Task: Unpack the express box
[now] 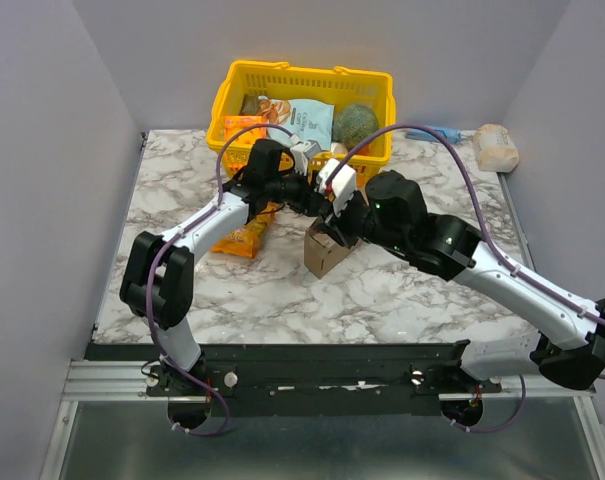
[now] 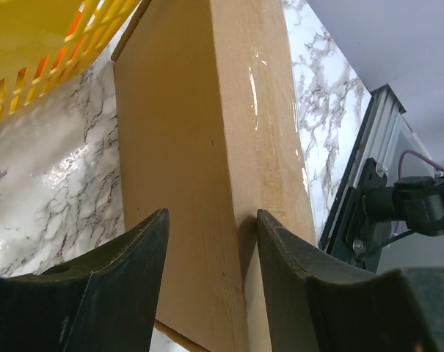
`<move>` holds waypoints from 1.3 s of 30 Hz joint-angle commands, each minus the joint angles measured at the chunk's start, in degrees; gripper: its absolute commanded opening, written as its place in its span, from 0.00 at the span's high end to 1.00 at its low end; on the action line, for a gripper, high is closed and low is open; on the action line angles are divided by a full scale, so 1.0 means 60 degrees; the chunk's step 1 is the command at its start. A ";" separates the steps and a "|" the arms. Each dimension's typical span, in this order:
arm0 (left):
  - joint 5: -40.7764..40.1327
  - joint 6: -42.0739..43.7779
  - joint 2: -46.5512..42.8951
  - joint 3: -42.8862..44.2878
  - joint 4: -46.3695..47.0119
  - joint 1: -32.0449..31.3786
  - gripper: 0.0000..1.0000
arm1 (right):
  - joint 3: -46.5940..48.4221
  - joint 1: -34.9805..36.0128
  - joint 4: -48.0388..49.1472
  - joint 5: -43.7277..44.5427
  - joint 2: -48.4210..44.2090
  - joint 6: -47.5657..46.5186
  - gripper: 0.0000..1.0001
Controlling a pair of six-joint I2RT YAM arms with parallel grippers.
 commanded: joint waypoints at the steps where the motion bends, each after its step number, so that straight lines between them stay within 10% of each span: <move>1: -0.0598 -0.0318 0.0097 -0.0622 0.0273 -0.0146 0.41 | 0.0267 0.0150 0.0425 0.0447 0.0289 0.0228 1.00; 39: -0.0745 -0.0538 0.0214 -0.1253 0.0699 -0.0308 0.42 | -0.0289 0.0209 0.0835 0.0551 0.0773 -0.0533 1.00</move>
